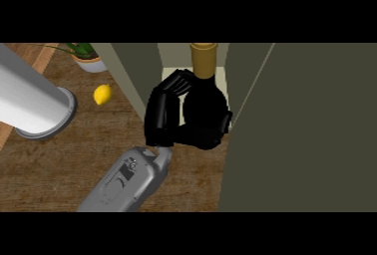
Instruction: Pick up the wine, place it into the cabinet and close the cabinet
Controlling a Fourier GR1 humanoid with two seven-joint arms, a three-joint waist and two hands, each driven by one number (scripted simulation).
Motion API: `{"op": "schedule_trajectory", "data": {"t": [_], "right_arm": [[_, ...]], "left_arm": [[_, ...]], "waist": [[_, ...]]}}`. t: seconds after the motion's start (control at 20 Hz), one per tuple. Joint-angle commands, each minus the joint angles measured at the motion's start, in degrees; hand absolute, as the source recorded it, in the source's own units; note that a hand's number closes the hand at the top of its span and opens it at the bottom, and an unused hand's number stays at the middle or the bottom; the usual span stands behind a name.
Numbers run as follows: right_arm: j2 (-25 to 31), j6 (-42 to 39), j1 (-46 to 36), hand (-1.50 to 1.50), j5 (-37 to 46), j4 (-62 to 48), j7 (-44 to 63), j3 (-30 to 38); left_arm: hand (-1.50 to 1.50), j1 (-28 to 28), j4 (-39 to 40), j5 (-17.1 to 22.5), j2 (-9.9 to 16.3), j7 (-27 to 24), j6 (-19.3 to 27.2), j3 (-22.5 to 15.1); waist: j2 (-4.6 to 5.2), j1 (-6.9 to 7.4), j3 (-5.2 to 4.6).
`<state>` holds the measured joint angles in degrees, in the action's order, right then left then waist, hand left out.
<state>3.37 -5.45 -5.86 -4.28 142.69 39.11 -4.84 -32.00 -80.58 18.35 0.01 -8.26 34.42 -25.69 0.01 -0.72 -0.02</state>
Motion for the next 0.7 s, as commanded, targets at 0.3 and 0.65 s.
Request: {"op": "schedule_trajectory", "data": {"t": [0.3,0.65], "right_arm": [[-1.4,-0.3,4.9,-1.50,-1.4,6.8,-0.9,-1.1],[1.4,-2.1,0.9,-1.50,-6.9,3.0,-0.6,5.0]], "left_arm": [[1.50,0.2,9.6,-0.1,0.0,-7.2,0.9,-2.2],[1.50,-1.9,15.9,0.6,0.0,-12.8,2.5,-1.1]], "waist": [[-0.01,-0.11,0.02],[0.05,-0.02,0.03]]}}
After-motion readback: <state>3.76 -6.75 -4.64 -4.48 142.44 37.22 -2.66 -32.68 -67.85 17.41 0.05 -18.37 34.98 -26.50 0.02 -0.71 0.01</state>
